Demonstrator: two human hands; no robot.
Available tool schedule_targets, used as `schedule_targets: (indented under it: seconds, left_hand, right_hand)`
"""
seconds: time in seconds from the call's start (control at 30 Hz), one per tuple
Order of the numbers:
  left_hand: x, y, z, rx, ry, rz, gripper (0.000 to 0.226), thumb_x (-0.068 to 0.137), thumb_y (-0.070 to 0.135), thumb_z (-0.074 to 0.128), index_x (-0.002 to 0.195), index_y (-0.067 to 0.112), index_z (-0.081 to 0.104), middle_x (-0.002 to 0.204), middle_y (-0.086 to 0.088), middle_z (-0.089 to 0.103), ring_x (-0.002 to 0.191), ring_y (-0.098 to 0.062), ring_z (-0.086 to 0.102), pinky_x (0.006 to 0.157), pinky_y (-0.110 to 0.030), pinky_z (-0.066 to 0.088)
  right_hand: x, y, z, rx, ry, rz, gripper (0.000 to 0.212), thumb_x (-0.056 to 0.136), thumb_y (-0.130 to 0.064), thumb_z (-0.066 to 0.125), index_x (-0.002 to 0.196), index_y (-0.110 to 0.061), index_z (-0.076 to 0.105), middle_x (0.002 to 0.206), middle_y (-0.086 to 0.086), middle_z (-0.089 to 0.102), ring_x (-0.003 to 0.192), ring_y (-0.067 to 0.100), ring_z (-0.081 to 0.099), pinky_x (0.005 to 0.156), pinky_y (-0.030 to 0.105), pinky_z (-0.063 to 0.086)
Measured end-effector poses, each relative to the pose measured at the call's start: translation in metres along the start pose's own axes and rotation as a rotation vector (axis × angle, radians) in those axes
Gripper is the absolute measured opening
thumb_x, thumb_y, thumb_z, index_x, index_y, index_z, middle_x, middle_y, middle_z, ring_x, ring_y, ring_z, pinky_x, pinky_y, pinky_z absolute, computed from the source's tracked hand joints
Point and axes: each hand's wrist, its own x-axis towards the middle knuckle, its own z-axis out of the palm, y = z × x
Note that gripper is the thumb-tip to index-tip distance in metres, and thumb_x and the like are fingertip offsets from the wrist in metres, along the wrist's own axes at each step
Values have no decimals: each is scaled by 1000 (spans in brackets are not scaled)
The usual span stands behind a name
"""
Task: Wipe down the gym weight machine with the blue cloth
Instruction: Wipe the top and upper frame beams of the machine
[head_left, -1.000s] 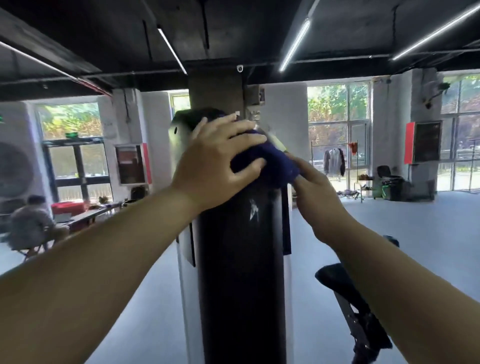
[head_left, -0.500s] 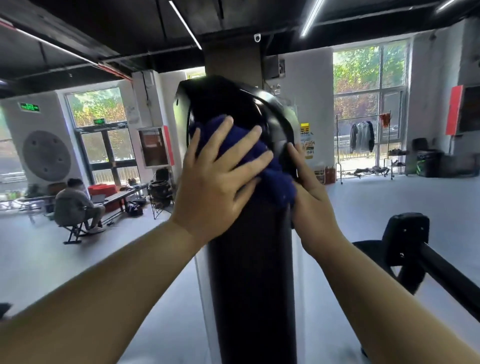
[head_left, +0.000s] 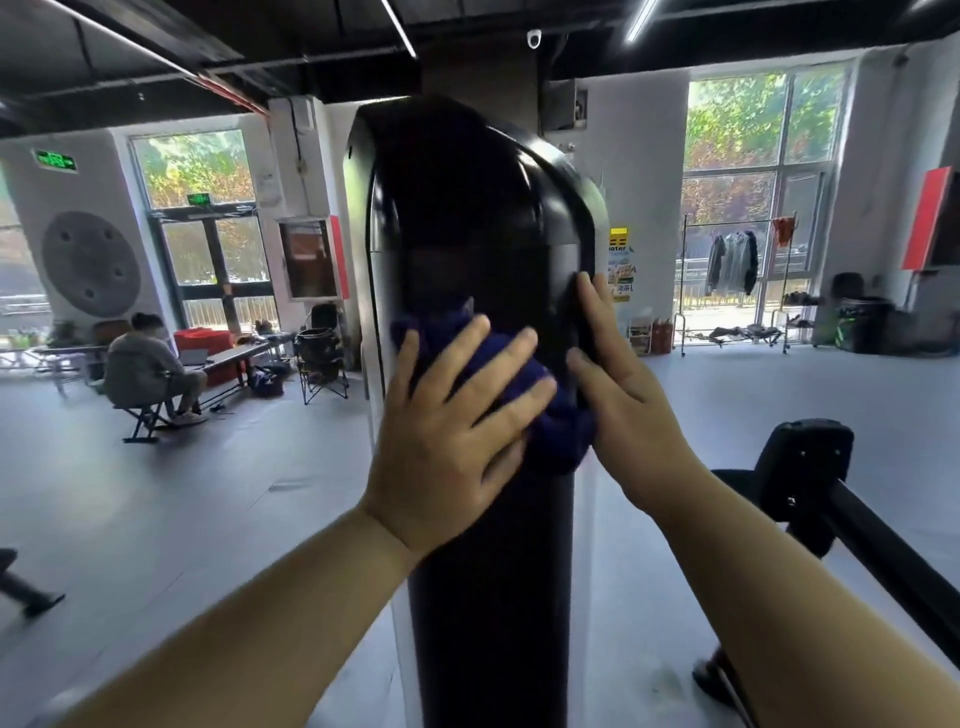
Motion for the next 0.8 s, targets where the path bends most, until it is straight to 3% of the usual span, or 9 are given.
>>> schedule_targets:
  seconds: [0.1, 0.2, 0.3, 0.37, 0.47, 0.57, 0.63, 0.73, 0.8]
  left_hand:
    - [-62, 20, 3, 13, -185, 213, 31, 100, 28, 51, 127, 30, 66, 149, 4, 46, 140, -22, 41, 120, -48, 16]
    - [-29, -2, -3, 44, -156, 305, 31, 101, 27, 53, 129, 32, 64, 149, 3, 45, 138, -21, 43, 118, -46, 21]
    - [32, -30, -14, 34, 18, 29, 34, 103, 31, 45, 132, 27, 61, 149, -6, 45, 139, -31, 38, 116, -54, 22]
    - [34, -28, -12, -22, 50, -126, 36, 103, 30, 43, 137, 24, 55, 151, -10, 43, 142, -36, 30, 112, -62, 26]
    - [-35, 6, 1, -33, -62, -102, 41, 99, 25, 49, 140, 26, 45, 153, -8, 38, 143, -36, 27, 111, -65, 24]
    - [-78, 17, -2, 4, -221, 69, 47, 95, 24, 51, 142, 30, 43, 154, -3, 36, 140, -32, 32, 114, -61, 21]
    - [-50, 1, -9, 21, -179, 112, 45, 94, 23, 50, 139, 29, 47, 154, -4, 38, 139, -32, 34, 113, -60, 19]
    - [17, -21, -19, 13, -2, -80, 43, 91, 16, 52, 133, 23, 59, 150, -10, 44, 139, -37, 35, 114, -62, 17]
    - [33, -21, -18, -15, 29, -133, 42, 91, 18, 53, 132, 20, 62, 149, -10, 47, 141, -39, 32, 113, -66, 18]
  right_hand:
    - [-1, 2, -7, -23, -49, 21, 58, 104, -6, 39, 144, -48, 32, 156, -30, 15, 140, -17, 12, 122, 28, 17]
    - [1, 2, -8, -44, -43, 3, 60, 104, -2, 39, 143, -46, 31, 159, -24, 14, 140, -17, 10, 122, 29, 15]
    - [0, 4, -6, -67, -22, -20, 61, 103, -1, 39, 145, -44, 29, 160, -20, 15, 142, -14, 10, 123, 32, 17]
    - [-1, 5, -5, -120, 8, -41, 63, 102, 1, 39, 146, -44, 29, 161, -17, 17, 143, -12, 11, 122, 28, 18]
    - [-8, 5, -3, -242, -12, -75, 64, 101, 1, 37, 151, -38, 26, 161, -16, 16, 144, -10, 10, 115, 9, 13]
    - [-21, 6, -2, -313, -55, -96, 66, 101, 1, 37, 153, -35, 22, 160, -19, 16, 145, -10, 8, 112, 5, 12]
    - [-26, 10, -2, -337, -39, -111, 66, 99, 2, 39, 153, -34, 25, 160, -16, 19, 144, -11, 13, 112, 7, 15]
    - [-31, 15, 0, -318, 34, -82, 66, 96, 1, 40, 149, -39, 33, 158, -16, 29, 140, -12, 23, 114, 17, 24]
    - [-36, 16, 2, -299, 46, -55, 65, 97, 1, 40, 146, -42, 34, 156, -14, 33, 139, -11, 27, 115, 20, 27]
